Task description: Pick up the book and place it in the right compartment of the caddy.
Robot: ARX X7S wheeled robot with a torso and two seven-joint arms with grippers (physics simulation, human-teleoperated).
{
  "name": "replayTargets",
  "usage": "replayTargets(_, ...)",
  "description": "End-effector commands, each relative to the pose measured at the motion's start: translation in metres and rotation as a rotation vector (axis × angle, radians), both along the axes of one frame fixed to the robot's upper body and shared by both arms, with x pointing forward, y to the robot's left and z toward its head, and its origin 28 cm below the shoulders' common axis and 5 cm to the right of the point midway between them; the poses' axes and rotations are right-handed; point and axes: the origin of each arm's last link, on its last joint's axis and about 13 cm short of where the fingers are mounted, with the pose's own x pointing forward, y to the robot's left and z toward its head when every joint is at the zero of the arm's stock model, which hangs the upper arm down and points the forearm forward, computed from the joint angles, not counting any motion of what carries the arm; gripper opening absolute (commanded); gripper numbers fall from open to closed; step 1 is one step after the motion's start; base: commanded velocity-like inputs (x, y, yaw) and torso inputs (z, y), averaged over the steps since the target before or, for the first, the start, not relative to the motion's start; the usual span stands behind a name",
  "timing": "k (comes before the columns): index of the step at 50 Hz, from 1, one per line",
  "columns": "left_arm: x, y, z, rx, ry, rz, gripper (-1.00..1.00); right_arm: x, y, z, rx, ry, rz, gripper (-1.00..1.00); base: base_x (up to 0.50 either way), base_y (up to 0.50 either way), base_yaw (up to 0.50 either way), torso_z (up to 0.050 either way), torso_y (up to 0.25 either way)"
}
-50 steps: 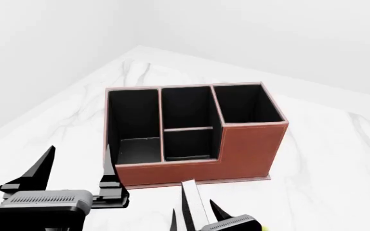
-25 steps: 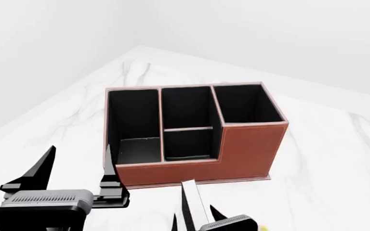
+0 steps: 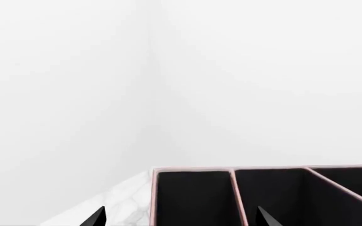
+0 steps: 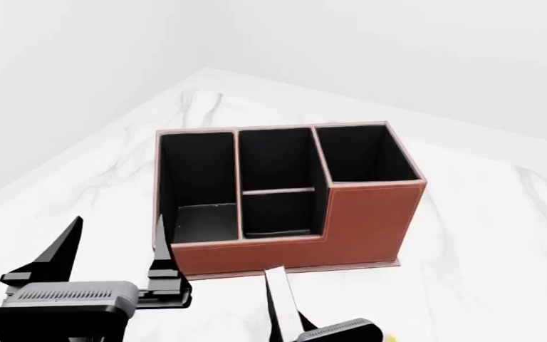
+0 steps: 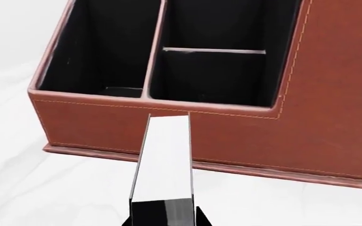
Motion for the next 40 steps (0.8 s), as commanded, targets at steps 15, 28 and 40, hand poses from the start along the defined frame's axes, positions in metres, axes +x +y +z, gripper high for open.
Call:
replayTargets(15,0.0,0.001,0.002,-0.003,-0.003,0.005,1.0,0.017,-0.007,0.041,0.049,-0.124,0.005,-1.0,0.0,0.0,0.0,0.0,0.001)
replayTargets(28,0.0,0.002,0.004,-0.007,-0.008,0.01,1.0,0.034,-0.009,0.089,0.05,-0.251,0.01,-1.0,0.0,0.0,0.0,0.0,0.002)
replayTargets(40,-0.001,0.003,0.005,-0.018,-0.007,0.008,1.0,0.049,-0.011,0.143,0.081,-0.357,0.026,-1.0,0.0,0.0,0.0,0.0,0.001)
